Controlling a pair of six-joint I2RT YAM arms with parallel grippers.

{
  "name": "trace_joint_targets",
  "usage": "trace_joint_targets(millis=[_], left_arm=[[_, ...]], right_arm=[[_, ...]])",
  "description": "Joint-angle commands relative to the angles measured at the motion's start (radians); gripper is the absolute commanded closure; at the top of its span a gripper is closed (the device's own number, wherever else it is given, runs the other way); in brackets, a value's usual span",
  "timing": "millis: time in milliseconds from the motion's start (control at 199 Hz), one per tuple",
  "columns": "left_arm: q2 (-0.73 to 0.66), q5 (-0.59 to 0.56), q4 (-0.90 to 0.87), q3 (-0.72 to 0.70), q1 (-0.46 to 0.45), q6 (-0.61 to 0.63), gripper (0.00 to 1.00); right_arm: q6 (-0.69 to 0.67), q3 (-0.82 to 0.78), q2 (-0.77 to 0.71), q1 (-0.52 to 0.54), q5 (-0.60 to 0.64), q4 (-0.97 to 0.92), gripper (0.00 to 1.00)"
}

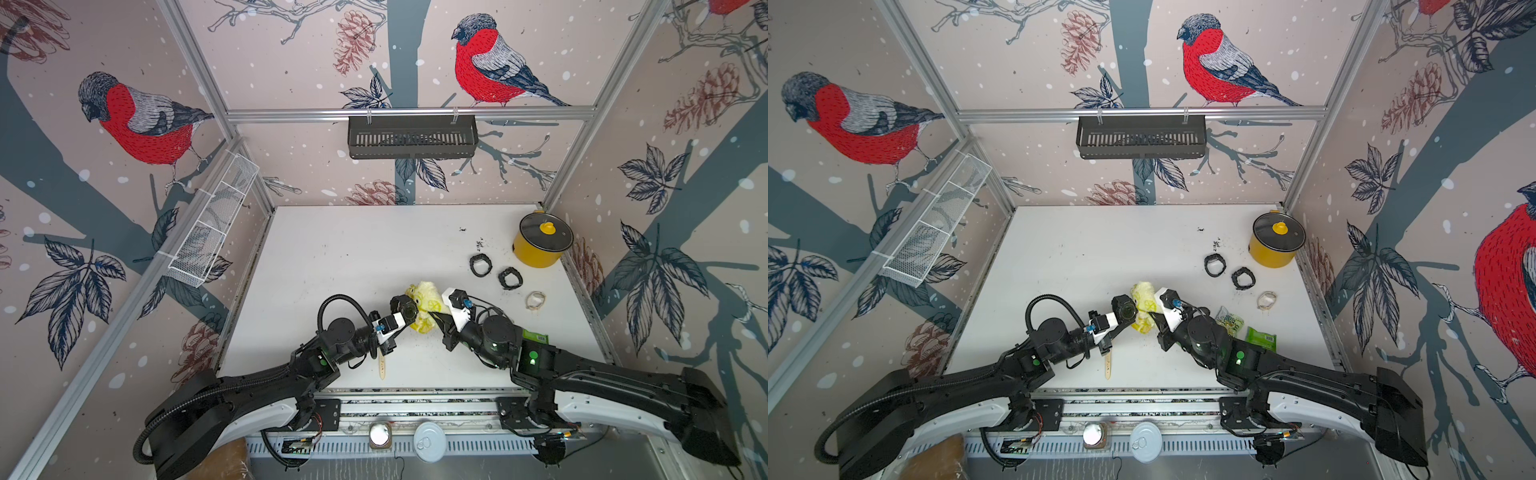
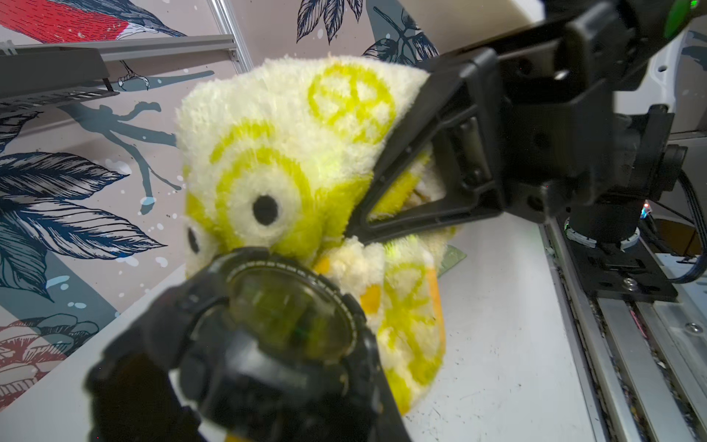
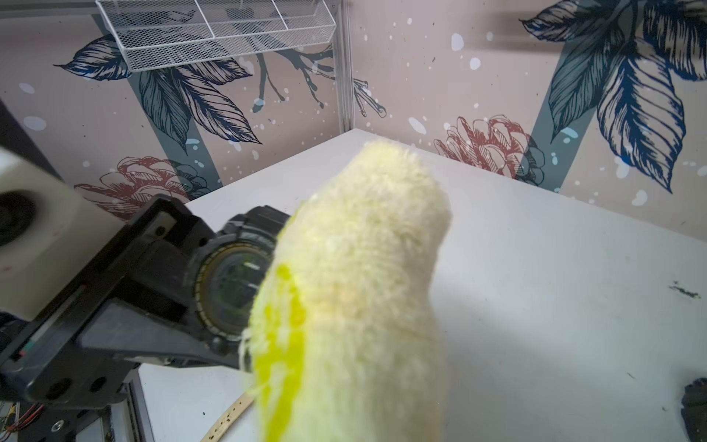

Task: Wipe the watch dial
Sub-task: Wipe the dirt from the watch dial.

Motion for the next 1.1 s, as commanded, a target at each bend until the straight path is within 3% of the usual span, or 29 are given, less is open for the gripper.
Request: trace_joint_targets(millis=[0, 140, 326, 662, 1098], left_arm=[[0.022, 0.009, 0.000, 0.032, 0.002, -0.025, 1.00], [0.041, 0.009, 0.003, 0.039, 0.002, -0.024, 1.00], [0.041, 0.041, 0.002, 0.036, 0.002, -0.017, 1.00], [0.061, 0.066, 0.031, 0.056, 0.002, -0.051, 1.00], [0.056, 0.059, 0.088, 0.091, 0.002, -0.145, 1.00]], right_arm=[[-0.108, 0.038, 0.031, 0.059, 0.098, 0.089, 0.93], [-0.166, 0.084, 0.059, 0.099, 0.150, 0.090, 0.93], [-0.210, 0.080, 0.031, 0.072, 0.114, 0.133, 0.93], [-0.145, 0.063, 0.124, 0.029, -0.028, 0.225, 0.94], [-0.036, -0.035, 0.230, 0.057, -0.049, 0.430, 0.95]])
